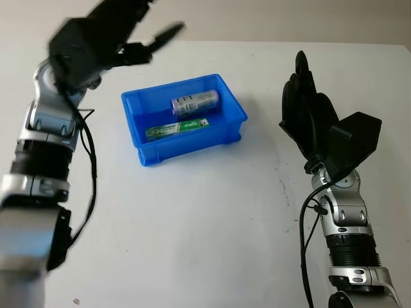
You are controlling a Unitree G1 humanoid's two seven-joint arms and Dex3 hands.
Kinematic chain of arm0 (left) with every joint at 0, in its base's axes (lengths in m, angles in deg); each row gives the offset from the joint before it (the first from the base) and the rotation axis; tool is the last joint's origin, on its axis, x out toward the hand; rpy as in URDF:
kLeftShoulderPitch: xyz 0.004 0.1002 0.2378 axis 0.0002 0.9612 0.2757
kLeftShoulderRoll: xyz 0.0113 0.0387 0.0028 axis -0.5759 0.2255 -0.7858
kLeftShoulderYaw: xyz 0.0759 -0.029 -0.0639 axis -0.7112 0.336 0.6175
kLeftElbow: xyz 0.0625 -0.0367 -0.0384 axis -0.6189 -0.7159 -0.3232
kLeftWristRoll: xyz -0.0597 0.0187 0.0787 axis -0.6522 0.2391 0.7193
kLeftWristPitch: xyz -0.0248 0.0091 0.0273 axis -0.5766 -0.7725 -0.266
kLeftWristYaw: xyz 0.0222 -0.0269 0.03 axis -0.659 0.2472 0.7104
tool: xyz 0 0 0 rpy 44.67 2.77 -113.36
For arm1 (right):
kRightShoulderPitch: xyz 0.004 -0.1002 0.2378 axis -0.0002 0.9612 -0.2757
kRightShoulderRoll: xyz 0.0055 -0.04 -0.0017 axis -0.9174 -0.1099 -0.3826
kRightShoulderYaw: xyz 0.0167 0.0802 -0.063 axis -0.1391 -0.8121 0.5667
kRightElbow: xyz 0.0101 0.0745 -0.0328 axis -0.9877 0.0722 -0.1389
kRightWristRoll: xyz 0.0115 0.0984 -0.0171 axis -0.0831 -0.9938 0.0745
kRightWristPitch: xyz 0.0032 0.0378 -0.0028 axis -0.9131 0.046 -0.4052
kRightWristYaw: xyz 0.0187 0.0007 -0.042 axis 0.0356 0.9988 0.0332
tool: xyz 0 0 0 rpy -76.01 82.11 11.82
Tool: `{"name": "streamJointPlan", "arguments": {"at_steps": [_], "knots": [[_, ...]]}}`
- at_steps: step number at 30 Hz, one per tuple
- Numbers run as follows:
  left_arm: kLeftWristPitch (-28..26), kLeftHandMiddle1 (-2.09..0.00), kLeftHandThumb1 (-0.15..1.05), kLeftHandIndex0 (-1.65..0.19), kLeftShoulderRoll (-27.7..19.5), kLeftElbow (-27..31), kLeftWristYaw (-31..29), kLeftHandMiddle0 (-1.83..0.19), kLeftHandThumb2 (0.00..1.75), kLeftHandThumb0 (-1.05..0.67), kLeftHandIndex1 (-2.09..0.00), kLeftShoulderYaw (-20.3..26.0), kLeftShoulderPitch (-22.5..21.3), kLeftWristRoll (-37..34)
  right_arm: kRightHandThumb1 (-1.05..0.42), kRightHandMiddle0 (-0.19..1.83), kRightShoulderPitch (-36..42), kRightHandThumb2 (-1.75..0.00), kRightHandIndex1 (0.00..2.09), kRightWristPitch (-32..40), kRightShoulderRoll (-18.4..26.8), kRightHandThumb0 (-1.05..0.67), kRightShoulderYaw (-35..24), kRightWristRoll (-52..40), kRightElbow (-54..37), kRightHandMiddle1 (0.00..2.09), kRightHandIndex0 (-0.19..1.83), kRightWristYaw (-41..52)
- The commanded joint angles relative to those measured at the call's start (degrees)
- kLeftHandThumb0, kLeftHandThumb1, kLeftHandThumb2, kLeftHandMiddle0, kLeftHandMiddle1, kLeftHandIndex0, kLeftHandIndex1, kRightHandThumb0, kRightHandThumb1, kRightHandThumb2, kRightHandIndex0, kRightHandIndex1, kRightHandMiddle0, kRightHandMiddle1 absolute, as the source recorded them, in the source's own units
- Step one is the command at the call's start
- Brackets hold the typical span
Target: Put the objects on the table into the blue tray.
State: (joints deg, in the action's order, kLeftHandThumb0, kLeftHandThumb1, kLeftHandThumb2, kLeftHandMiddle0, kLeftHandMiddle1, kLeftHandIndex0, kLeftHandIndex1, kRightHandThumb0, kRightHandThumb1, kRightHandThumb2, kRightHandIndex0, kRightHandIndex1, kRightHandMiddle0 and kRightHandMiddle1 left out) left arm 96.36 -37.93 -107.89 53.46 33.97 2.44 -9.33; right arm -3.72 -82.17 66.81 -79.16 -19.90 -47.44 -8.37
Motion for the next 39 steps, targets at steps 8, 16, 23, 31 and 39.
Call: {"name": "streamJointPlan", "arguments": {"at_steps": [8, 16, 23, 31, 39], "knots": [[-3.6, 0.0, 1.05, 0.19, 1.3, 13.5, 7.4, 0.19, 0.68, -0.73, 0.0, 7.6, 17.2, -4.0, -1.05, -0.19, -1.1, -0.73, 0.0, -1.7, 0.0, -0.72, -0.8, -0.7, 1.9, 0.0, -0.19, -0.3], [-2.4, 0.0, 1.05, 0.19, 4.0, 17.6, 7.5, 0.19, 0.69, -0.73, 0.0, 9.2, 28.5, -7.0, -1.05, -0.19, -1.8, -0.72, 0.0, -2.9, 0.0, -0.75, -1.1, -0.6, 4.3, 0.0, -0.19, -1.6], [-2.7, 0.0, 1.05, 0.19, 5.8, 18.5, 7.3, 0.19, 0.67, -0.79, 0.0, 7.6, 32.7, -6.4, -1.05, -0.19, -2.8, -0.72, 0.0, -3.7, -0.4, -0.75, -1.4, -1.1, 6.6, 0.0, -0.19, -1.8], [-4.3, 0.0, 1.05, 0.19, 6.7, 16.2, 6.7, 0.19, 0.67, -0.8, 0.0, 7.2, 31.9, -7.5, -1.05, -0.19, -3.2, -0.73, 0.0, -3.6, -0.8, -0.73, -1.5, -1.5, 7.1, 0.0, -0.19, -2.0], [-4.8, 0.0, 1.05, 0.19, 6.6, 15.6, 6.8, 0.19, 0.67, -0.81, 0.0, 7.2, 30.8, -7.9, -1.05, -0.19, -2.9, -0.74, 0.0, -3.6, -0.6, -0.73, -1.4, -1.2, 6.6, 0.0, -0.19, -1.9]]}}
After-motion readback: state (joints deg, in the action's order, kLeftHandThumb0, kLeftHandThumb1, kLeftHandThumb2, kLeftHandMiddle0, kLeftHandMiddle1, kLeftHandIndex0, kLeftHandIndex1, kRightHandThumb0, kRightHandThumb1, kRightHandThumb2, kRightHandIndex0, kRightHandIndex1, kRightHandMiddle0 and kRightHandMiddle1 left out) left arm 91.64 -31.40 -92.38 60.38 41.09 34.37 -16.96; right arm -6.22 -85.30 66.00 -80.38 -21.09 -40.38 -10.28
